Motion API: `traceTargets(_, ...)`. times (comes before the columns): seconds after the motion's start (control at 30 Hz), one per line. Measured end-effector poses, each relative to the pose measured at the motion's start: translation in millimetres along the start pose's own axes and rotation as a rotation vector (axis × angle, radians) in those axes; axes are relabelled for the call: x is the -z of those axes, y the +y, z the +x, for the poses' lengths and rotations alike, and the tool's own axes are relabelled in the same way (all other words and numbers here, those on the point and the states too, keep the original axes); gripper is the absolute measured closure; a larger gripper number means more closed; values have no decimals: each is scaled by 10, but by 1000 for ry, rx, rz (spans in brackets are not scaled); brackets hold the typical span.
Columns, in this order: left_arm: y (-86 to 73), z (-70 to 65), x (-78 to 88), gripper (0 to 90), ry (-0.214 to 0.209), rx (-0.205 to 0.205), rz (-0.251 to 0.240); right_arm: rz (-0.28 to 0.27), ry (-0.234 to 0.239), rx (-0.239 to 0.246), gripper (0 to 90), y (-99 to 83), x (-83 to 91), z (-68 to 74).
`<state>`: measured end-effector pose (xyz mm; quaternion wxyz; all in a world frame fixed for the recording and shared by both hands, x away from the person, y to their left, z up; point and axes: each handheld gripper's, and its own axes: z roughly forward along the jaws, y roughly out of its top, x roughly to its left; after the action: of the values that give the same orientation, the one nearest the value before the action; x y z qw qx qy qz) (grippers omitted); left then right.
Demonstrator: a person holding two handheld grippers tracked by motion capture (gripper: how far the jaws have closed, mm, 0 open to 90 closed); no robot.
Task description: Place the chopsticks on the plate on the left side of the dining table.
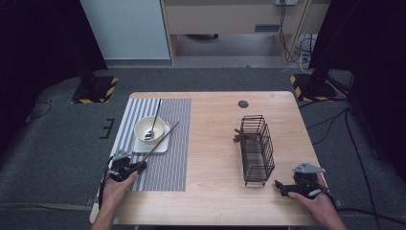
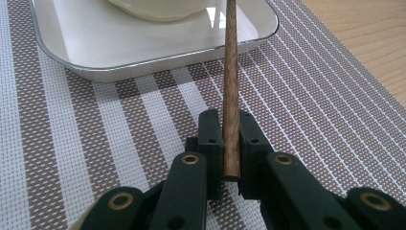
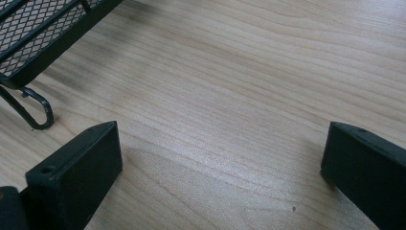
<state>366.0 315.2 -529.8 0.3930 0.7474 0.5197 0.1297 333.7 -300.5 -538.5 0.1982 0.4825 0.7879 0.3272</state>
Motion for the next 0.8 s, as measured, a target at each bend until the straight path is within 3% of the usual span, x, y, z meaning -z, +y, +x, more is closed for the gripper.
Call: traceTargets(0.8, -9, 10, 17, 775, 17, -1, -6, 0, 0, 0, 2, 0, 0, 0)
